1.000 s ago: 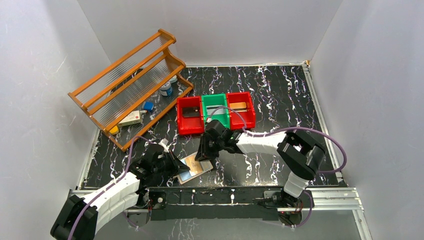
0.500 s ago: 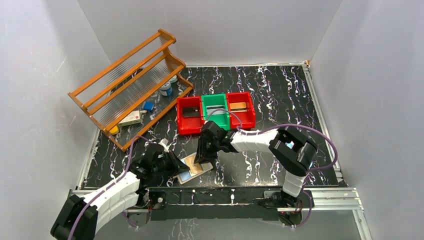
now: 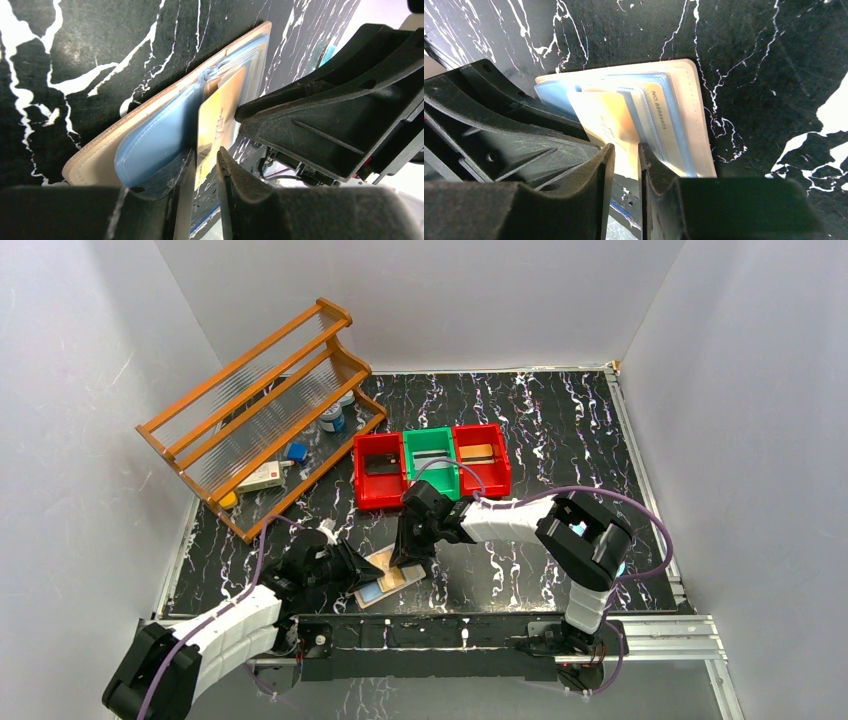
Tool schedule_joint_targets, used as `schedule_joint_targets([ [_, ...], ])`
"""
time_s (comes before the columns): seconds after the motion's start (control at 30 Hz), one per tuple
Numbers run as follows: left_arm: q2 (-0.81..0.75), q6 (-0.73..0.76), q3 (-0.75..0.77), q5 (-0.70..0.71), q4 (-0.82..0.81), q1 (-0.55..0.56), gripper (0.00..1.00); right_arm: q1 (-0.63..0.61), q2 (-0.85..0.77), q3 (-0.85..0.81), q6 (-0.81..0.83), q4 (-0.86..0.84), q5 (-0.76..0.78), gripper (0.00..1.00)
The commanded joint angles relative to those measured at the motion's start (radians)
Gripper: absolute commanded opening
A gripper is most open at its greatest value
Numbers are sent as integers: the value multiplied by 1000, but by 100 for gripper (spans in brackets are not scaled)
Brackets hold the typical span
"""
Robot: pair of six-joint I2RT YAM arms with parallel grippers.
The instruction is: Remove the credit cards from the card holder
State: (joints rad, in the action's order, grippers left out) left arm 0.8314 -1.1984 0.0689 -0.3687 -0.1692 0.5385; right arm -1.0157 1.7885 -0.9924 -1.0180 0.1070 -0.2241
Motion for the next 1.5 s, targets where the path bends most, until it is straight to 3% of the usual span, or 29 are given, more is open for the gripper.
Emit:
schedule_joint_targets([
  [0.0, 4, -70, -43, -10, -78, -2, 21, -5, 57, 25, 6, 64, 47, 33],
  [0.1, 0, -92, -63, -7, -111, -2, 17, 0, 56, 36, 1, 50, 38, 32],
  [0.27, -12, -69, -49, -7, -71, -2, 0, 3, 52, 44, -6, 45, 39, 32],
  [0.63, -132, 33, 20, 50, 205, -2, 0, 33, -78, 123, -70, 35, 152, 33],
  [0.83, -38, 113, 88, 16, 209, -2, 0, 34, -120, 142, -84, 37, 192, 33],
  [1.03, 38, 256, 231, 72, 378, -2, 0, 36, -168, 151, -70, -3, 205, 34],
  [1.3, 43, 294, 243, 68, 405, -2, 0, 21, -193, 150, 26, -268, 30, 38],
  [1.47, 52, 286, 236, 63, 389, -4, 0, -21, -111, 41, 64, -251, -5, 41],
])
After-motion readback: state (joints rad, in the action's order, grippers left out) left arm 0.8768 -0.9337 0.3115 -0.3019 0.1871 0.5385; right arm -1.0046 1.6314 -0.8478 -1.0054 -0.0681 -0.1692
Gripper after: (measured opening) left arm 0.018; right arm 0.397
